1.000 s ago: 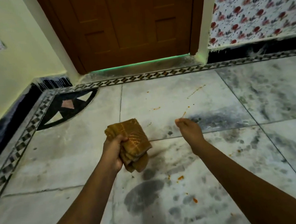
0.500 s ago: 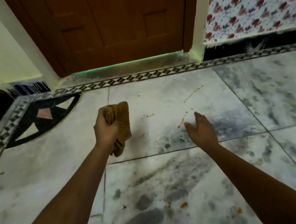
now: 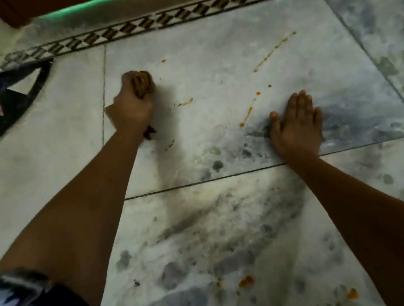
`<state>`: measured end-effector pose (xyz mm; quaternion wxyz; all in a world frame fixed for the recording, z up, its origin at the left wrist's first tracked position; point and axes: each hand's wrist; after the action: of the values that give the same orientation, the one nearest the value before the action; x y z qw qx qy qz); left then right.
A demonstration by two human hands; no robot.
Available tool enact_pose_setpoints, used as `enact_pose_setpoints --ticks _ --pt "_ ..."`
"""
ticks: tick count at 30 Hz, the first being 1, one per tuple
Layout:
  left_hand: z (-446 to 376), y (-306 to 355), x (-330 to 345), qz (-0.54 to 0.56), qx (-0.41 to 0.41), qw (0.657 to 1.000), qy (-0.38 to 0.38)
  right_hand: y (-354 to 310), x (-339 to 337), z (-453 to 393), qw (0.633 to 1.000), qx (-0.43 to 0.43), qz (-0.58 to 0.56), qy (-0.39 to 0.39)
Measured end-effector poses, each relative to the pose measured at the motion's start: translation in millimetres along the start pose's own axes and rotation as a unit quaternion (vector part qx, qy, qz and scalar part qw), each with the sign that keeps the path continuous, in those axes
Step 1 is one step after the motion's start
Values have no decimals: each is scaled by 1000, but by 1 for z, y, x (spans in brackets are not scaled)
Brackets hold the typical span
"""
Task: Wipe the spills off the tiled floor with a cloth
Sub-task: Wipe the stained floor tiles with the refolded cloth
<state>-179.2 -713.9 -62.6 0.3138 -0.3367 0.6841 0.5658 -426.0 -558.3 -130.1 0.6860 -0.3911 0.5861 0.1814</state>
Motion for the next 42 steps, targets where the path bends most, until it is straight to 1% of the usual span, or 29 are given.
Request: enact_pose_setpoints --ticks 3,4,6,10,12,13,17,18,19,20,22,24,25,26,28,30,31,32,33,35,37,38,40,42 --pt "4 1 27 -78 101 985 -119 1 5 -3 1000 2 25 12" --pt "5 -2 30 -101 109 977 -153 0 5 -2 999 1 28 16" --pt "3 -9 38 -155 99 963 -196 -1 5 -3 999 -1 38 22" --pt "-10 11 67 -180 85 955 -220 -1 4 -1 999 4 42 8" --pt "-10 23 75 -183 103 949 -234 -2 1 0 999 10 42 4" --pt "-4 21 74 -185 123 945 -241 -3 0 0 999 10 41 3" --pt "29 -18 42 -212 290 901 -244 -4 -2 0 999 13 48 -2" --pt "29 -31 33 -216 302 896 -245 -4 -2 0 999 13 49 -3" --pt "24 -40 28 -217 291 900 -241 -4 -1 -1 999 16 48 -3" --pt "16 -44 28 -220 261 911 -230 -4 -1 0 999 17 47 -2" --pt "-3 -38 41 -230 180 935 -200 -3 0 0 999 17 43 0" --pt "-17 -18 60 -244 125 943 -189 -4 1 0 999 13 38 1" --pt "-18 -7 67 -245 119 943 -190 -4 0 0 999 12 38 -1" --pt "-15 0 69 -238 131 942 -195 -5 0 0 999 13 38 -3" --pt "4 2 65 -223 192 933 -207 -4 -2 0 999 15 43 -6" --pt "31 -13 47 -213 268 914 -217 -5 -3 0 999 15 43 -7" --pt "42 -24 38 -210 288 907 -224 -5 -3 0 999 17 41 -8" --pt "48 -37 28 -212 289 906 -224 -5 -3 0 999 18 41 -9" --pt "47 -49 20 -216 267 913 -218 -5 -4 0 999 18 42 -9" --pt "24 -61 16 -236 181 936 -190 -5 -3 0 999 17 41 -8" --pt "-10 -54 28 -243 91 950 -175 -4 -2 0 999 16 37 -6" --pt "-27 -44 38 -236 59 954 -176 -3 -1 0 999 16 36 -4" --pt "-50 -18 59 -212 35 958 -187 -4 0 -1 999 14 38 -2" --pt "-47 3 72 -196 63 956 -207 -4 -2 -1 999 17 41 -2"
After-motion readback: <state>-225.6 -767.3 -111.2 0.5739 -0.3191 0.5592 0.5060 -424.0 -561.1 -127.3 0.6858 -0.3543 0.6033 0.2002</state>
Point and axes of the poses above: each hand's wrist, its own z-axis away from the middle knuckle, its own x-axis out of the palm, y = z × x, and after that the axes turned 6 degrees about x, right-handed
